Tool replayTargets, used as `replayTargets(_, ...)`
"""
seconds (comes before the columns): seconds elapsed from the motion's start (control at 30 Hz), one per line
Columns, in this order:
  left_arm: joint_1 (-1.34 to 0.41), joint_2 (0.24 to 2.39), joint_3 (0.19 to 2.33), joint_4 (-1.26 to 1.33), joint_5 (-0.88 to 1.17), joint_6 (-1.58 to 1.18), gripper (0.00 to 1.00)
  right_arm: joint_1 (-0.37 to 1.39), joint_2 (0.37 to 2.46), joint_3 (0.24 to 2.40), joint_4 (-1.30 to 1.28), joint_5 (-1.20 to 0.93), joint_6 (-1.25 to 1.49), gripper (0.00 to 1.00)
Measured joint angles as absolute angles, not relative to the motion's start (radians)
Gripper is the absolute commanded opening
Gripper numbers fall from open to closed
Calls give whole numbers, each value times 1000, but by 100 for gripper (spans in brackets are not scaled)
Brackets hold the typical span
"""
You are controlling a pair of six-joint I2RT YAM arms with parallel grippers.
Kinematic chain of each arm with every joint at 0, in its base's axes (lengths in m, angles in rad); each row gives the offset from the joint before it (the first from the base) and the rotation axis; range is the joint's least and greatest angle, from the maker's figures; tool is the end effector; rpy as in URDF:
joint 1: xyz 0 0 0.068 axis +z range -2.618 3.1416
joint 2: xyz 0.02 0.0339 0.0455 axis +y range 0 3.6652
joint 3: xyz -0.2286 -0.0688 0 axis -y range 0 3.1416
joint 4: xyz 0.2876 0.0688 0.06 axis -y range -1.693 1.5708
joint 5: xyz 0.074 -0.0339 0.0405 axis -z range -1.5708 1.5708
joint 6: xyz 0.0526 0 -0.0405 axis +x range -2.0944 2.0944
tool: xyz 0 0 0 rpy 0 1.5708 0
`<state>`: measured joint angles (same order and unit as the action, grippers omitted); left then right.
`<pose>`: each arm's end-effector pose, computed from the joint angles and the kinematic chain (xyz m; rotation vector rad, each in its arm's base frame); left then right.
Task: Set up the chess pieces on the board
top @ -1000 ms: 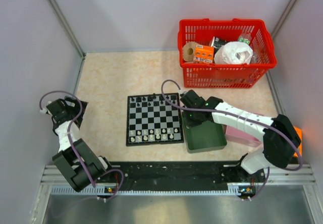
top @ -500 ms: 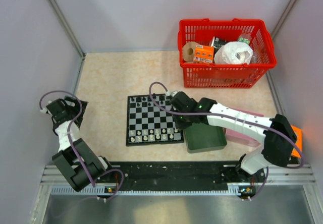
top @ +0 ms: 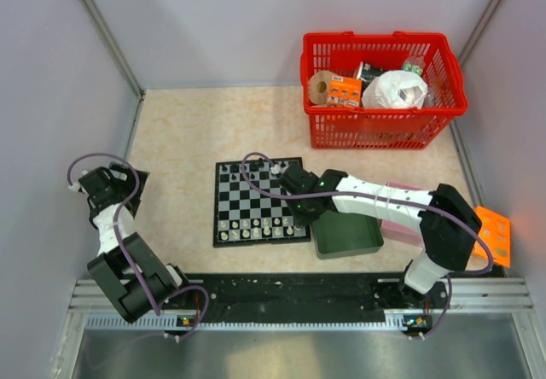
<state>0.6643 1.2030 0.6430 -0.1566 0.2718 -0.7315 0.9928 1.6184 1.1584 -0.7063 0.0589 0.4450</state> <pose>0.2507 0.1784 0.1430 -1.3534 1.8340 -0.3457 0.2020 0.3040 0.1516 -0.7363 2.6829 0.3140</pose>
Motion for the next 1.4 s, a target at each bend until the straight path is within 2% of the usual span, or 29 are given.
replayTargets(0.83,664,1203,633,-149,270,-731,98,993,1666,1120,-662,68,445,11)
replayTargets(1.27,664,1203,633,-150,270,-731,99,993,1666,1119,-654,70,445,32)
replayTargets(1.4,664,1203,633,-150,270,-731,99,993,1663,1119,-655,71,446,42)
